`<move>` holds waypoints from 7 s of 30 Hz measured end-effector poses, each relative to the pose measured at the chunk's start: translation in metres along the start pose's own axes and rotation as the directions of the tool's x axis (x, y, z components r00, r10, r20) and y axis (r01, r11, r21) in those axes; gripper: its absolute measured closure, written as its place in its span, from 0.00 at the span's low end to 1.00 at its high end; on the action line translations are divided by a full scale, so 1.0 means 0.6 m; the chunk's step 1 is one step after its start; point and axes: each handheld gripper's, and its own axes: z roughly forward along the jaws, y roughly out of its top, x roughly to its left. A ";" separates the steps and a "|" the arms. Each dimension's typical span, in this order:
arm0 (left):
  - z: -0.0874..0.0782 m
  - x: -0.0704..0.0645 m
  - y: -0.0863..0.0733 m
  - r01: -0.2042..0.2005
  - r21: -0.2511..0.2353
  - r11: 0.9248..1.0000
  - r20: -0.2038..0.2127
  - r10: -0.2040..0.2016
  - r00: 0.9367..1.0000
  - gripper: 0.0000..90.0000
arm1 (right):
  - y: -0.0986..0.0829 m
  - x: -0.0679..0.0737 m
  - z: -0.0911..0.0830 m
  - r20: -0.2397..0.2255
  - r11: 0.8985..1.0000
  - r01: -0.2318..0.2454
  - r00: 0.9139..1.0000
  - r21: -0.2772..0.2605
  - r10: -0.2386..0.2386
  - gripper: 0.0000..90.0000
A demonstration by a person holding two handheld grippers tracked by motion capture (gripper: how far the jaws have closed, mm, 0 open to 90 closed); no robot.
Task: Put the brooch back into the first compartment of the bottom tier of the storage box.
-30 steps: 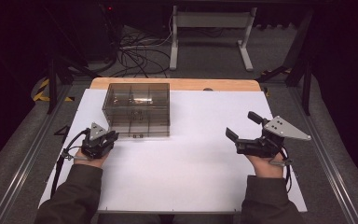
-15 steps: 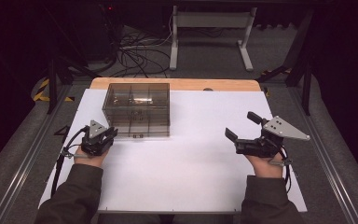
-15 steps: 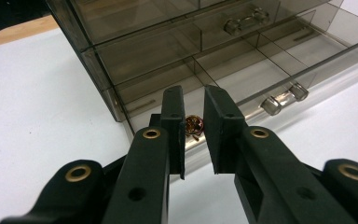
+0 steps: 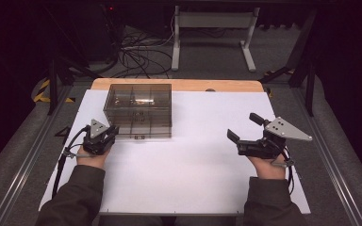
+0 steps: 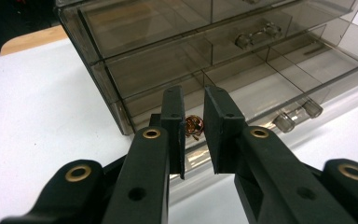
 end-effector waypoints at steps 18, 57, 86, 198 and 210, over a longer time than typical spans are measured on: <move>0.015 0.006 -0.002 0.019 -0.026 0.999 -0.027 -0.020 0.999 0.88 | -0.001 -0.001 0.002 0.002 1.000 0.004 1.000 0.005 -0.004 0.02; 0.041 0.009 -0.011 0.054 0.019 0.998 0.009 -0.054 0.998 0.87 | -0.003 0.000 0.003 0.003 1.000 0.008 1.000 0.013 -0.008 0.03; 0.044 0.014 -0.013 0.078 0.033 0.996 0.022 -0.078 0.997 0.82 | -0.007 -0.001 0.009 -0.003 1.000 -0.001 1.000 0.029 0.001 0.03; -0.166 -0.048 0.089 0.002 -0.338 0.941 0.250 0.088 0.964 0.13 | -0.006 -0.009 -0.002 0.034 1.000 -0.028 0.999 -0.001 0.028 0.02; -0.181 -0.040 0.086 0.017 -0.356 0.934 0.293 0.094 0.951 0.10 | -0.005 -0.011 -0.006 0.036 1.000 -0.027 0.999 -0.007 0.027 0.02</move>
